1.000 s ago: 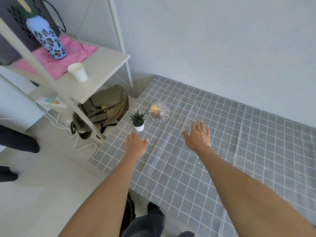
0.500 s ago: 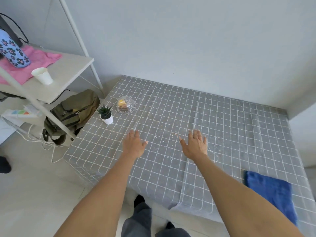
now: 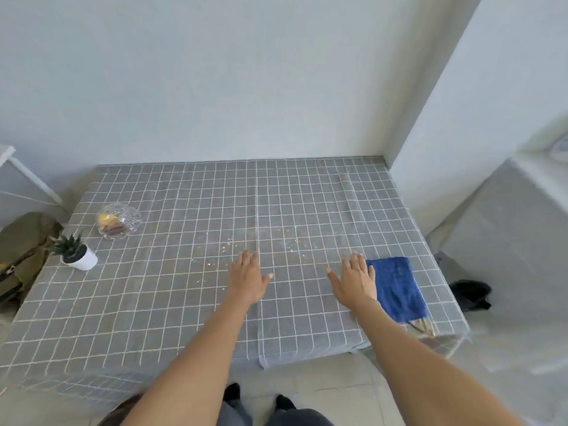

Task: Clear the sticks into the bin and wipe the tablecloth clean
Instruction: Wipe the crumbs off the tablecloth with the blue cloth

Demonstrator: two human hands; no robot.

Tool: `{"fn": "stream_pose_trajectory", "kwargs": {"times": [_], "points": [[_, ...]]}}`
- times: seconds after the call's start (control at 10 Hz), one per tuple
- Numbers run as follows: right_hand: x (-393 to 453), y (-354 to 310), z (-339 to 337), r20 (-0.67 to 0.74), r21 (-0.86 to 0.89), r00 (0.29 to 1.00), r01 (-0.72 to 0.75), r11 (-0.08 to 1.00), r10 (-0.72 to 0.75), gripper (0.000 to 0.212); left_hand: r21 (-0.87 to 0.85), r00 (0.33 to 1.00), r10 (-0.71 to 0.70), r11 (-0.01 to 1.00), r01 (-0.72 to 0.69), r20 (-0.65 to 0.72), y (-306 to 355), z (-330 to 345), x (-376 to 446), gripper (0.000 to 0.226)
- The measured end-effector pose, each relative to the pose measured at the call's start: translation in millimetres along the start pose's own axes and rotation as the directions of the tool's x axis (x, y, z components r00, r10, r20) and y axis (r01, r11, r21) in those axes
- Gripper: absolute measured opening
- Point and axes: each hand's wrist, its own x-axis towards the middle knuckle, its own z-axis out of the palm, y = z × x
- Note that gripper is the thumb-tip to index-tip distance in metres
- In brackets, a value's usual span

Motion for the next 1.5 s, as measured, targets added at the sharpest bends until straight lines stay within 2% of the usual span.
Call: {"fn": "stream_pose_trajectory", "kwargs": {"times": [0.2,0.3,0.5,0.7,0.8,1.0,1.2,1.4,1.5], "points": [[-10,50,18,0.017,0.028,0.990,-0.138,0.990,0.137,0.073,0.025,0.984,0.181,0.983,-0.181,0.005,46,34,6,0.072],[-9,63,26,0.033,0.036,0.987,-0.157,0.987,0.155,0.077,0.030,0.979,0.204,0.979,-0.204,0.014,58,60,3,0.072],[-7,76,45,-0.012,0.093,0.984,-0.174,0.980,0.176,0.087,0.009,0.976,0.173,0.985,-0.173,-0.131,53,110,-2,0.073],[-2,66,54,-0.089,0.141,0.957,-0.263,0.955,0.276,0.107,0.006,0.952,0.180,0.983,-0.184,-0.249,49,121,0,0.068],[-2,68,61,-0.102,0.179,0.926,-0.342,0.923,0.363,0.104,-0.009,0.949,0.182,0.982,-0.191,-0.258,50,121,-1,0.068],[1,68,69,-0.138,0.180,0.916,-0.350,0.919,0.376,0.075,-0.012,0.951,0.174,0.983,-0.184,-0.257,49,123,-1,0.067],[3,69,62,-0.198,0.263,0.888,-0.361,0.895,0.416,0.057,-0.008,0.950,0.178,0.982,-0.186,-0.257,49,122,-1,0.068],[4,75,49,-0.291,0.477,0.840,-0.288,0.830,0.459,0.047,0.010,0.963,0.184,0.983,-0.185,-0.197,49,118,-1,0.070],[9,70,48,-0.271,0.580,0.834,-0.257,0.773,0.480,0.043,-0.010,0.968,0.198,0.979,-0.202,-0.152,48,113,-1,0.070]]}}
